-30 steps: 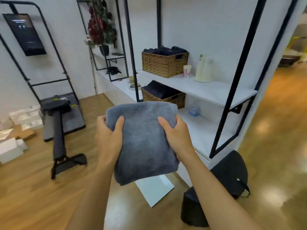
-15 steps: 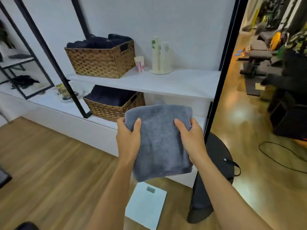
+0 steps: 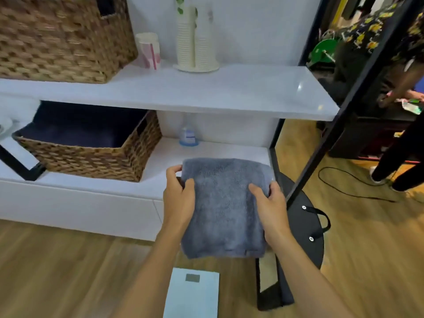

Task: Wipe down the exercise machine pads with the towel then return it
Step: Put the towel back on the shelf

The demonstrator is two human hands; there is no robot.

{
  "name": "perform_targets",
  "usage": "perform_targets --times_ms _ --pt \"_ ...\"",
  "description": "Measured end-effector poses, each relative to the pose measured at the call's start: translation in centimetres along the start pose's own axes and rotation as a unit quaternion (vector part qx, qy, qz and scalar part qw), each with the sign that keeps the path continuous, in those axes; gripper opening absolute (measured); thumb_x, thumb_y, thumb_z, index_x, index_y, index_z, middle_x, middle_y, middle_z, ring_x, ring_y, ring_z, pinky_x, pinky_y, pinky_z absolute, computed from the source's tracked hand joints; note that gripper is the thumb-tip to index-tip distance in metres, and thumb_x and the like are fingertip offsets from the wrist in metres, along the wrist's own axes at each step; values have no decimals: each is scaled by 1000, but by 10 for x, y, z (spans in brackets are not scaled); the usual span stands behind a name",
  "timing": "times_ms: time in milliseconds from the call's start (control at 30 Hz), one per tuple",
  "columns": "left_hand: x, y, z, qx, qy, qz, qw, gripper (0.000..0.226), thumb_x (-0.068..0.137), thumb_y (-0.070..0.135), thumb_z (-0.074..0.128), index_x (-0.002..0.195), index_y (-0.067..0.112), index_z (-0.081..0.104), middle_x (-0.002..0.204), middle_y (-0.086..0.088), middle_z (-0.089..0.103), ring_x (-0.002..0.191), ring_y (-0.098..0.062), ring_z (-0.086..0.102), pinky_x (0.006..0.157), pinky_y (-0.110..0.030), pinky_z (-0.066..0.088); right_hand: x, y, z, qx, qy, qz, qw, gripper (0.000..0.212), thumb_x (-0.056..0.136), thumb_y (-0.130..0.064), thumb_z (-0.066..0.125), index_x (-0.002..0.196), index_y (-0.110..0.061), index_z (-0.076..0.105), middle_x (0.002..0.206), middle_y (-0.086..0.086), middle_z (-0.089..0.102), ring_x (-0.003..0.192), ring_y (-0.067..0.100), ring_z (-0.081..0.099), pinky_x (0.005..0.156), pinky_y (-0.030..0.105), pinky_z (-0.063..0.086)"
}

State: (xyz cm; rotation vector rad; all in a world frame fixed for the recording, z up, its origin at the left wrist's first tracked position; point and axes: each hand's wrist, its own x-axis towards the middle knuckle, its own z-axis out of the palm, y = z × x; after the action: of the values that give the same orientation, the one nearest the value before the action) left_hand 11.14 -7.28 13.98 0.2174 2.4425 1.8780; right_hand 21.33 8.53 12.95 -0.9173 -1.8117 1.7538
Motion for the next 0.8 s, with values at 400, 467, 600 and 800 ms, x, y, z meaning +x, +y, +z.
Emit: perform_targets --times_ms 400,467,600,800 --pt "203 -174 156 22 -8 70 997 16 95 24 57 103 26 44 77 10 57 68 -1 56 50 -7 38 243 151 57 -93 74 -55 991 25 90 -24 55 113 -27 47 87 -6 60 73 10 60 56 26 43" --pt "236 -189 178 44 8 87 995 17 94 22 59 102 21 45 72 9 54 64 -1 52 48 -6 39 280 164 64 -117 65 -74 988 29 91 -21 55 118 -25 46 90 -8 59 77 8 58 59 25 44" --pt "295 -207 216 92 4 95 991 15 95 20 56 103 14 46 77 -1 56 68 -16 54 57 -11 37 339 183 80 -180 57 -110 976 36 93 -19 57 127 -18 45 102 0 58 84 18 55 74 29 44" --pt "348 -214 241 196 -31 119 973 18 96 22 55 105 15 41 98 -7 57 83 -21 53 72 -30 39 392 195 93 -342 68 -140 927 44 97 -24 54 132 -8 34 114 18 62 97 38 59 84 42 44"
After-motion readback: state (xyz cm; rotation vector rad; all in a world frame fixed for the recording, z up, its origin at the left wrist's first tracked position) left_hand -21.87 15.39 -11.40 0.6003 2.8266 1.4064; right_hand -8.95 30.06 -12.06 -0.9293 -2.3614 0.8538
